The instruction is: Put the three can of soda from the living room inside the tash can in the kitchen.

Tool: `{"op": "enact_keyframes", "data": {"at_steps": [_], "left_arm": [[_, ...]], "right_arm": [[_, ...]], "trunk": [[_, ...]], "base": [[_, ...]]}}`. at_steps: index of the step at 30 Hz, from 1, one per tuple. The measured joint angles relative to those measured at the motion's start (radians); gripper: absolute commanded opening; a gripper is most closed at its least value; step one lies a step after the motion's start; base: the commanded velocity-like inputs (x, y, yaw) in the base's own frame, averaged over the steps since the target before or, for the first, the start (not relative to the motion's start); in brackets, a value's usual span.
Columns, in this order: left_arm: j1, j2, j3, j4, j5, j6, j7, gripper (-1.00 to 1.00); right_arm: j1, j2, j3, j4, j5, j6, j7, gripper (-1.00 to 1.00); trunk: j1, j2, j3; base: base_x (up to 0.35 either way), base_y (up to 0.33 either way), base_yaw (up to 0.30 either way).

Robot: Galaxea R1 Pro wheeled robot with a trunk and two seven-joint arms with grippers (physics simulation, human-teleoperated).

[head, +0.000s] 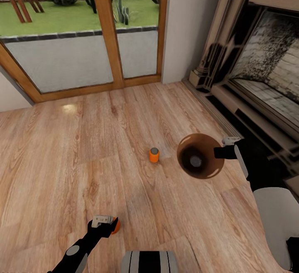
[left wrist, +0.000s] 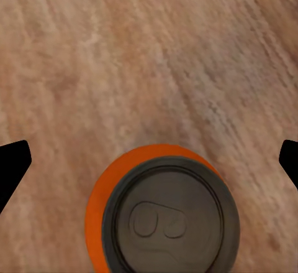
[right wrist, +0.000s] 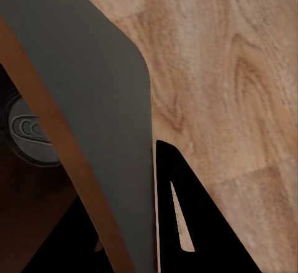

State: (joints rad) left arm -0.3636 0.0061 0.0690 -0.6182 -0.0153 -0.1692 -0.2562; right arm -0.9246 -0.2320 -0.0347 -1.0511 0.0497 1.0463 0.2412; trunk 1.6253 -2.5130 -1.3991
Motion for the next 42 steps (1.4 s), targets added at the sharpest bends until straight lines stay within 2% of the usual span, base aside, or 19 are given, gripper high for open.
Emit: {"op": "enact_keyframes", "data": {"at_steps": [8, 17, 23, 28, 42], "left_arm": [[0.000, 0.000, 0.000, 0.000, -0.001, 0.000, 0.000, 1.00], [0.000, 0.000, -0.006, 0.000, -0.002, 0.000, 0.000, 1.00], [0.000, 0.000, -0.009, 0.000, 0.000, 0.000, 0.000, 1.00], [0.000, 0.000, -0.009, 0.000, 0.000, 0.000, 0.000, 1.00], [0.000, 0.000, -0.009, 0.000, 0.000, 0.000, 0.000, 1.00]], "right_arm": [[0.000, 0.002, -0.003, -0.029, 0.006, -0.001, 0.000, -1.00], [0.003, 0.001, -0.033, -0.079, 0.006, -0.001, 0.000, -1.00], [0.003, 0.001, -0.034, -0.079, 0.011, -0.001, 0.000, -1.00], [0.005, 0.002, -0.034, -0.080, 0.000, 0.000, 0.000, -1.00], [0.005, 0.002, -0.034, -0.079, 0.005, 0.000, 0.000, -1.00]], "trunk": [[0.000, 0.000, -0.001], [0.000, 0.000, -0.009], [0.003, -0.001, -0.039], [0.003, -0.001, -0.045], [0.003, -0.002, -0.053]], "base": [[0.000, 0.000, 0.000], [0.000, 0.000, 0.000], [0.000, 0.000, 0.000], [0.000, 0.000, 0.000], [0.000, 0.000, 0.000]]}}
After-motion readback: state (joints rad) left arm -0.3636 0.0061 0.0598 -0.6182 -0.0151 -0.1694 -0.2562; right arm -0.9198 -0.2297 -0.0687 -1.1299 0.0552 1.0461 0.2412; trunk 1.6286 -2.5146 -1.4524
